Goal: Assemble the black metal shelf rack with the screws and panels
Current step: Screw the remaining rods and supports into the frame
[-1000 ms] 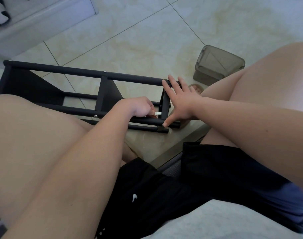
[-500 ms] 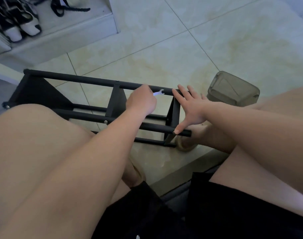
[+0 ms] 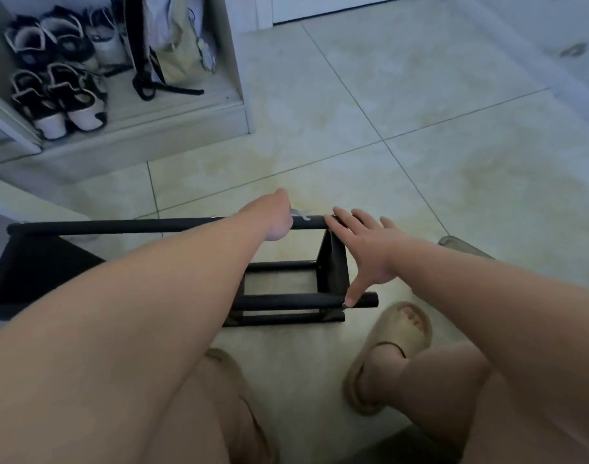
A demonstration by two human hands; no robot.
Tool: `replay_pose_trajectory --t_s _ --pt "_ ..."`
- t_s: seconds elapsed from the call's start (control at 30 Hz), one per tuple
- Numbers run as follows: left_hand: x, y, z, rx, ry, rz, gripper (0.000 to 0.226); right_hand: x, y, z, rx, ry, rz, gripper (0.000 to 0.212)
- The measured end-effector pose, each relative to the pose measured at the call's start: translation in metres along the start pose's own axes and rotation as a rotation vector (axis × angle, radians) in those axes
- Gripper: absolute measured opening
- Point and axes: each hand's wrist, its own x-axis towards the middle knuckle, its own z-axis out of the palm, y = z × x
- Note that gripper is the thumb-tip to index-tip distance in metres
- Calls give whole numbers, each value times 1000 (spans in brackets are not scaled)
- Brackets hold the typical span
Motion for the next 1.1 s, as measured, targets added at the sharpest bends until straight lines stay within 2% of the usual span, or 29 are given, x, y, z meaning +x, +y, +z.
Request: replay_pose_trajectory --t_s 0.13,0.3,0.47,0.57,0.73,0.8,0.97,1.1 --pt "37 -9 -15 -39 -4 -1 23 32 16 -32 -70 -4 -17 166" --pt "78 -37 -14 -71 177 -47 15 73 37 -61 -86 17 -65 164" --pt "95 -43 -14 -102 332 -18 7 87 43 -70 -84 60 -90 163" --pt "94 -38 -18 -80 422 22 6 82 42 -64 -52 137 -69 162" --pt "80 -24 -24 -31 525 72 19 62 38 -47 -98 319 -26 157" --pt "72 -21 -19 -24 535 105 18 56 37 -43 -69 393 -20 140" --pt "51 -17 -2 -51 562 172 15 47 36 -39 6 556 -25 61" --pt "35 -19 9 -65 556 228 9 43 36 -36 -63 555 -12 38"
